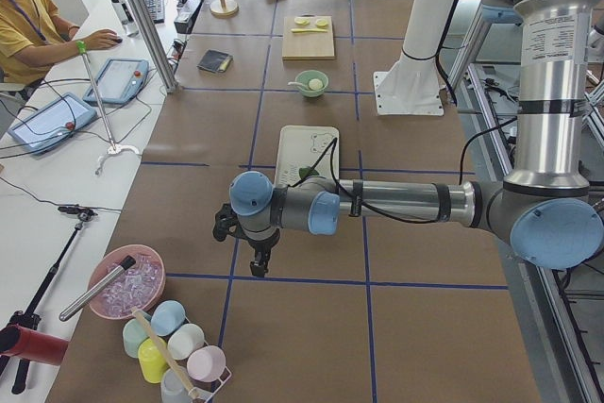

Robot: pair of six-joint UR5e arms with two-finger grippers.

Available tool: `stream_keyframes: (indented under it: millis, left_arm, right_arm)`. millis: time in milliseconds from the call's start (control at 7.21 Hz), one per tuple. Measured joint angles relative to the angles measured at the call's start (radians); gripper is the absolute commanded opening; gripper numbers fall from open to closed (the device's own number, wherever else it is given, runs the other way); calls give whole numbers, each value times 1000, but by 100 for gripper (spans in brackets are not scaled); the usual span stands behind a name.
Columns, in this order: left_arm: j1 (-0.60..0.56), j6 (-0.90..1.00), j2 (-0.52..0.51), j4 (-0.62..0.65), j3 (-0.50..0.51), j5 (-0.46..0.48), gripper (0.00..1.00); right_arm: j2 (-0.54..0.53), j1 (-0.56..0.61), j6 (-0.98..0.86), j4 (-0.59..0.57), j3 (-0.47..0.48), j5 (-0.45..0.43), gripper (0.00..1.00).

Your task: Put spoon and bun in bowl

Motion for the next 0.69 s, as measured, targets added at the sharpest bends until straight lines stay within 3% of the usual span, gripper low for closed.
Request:
stream_keyframes:
  millis: [693]
  left_arm:
    - [0,-4,3,4,-19,-5,100]
  right_arm:
    - [0,37,-39,-9,-28,-7,100]
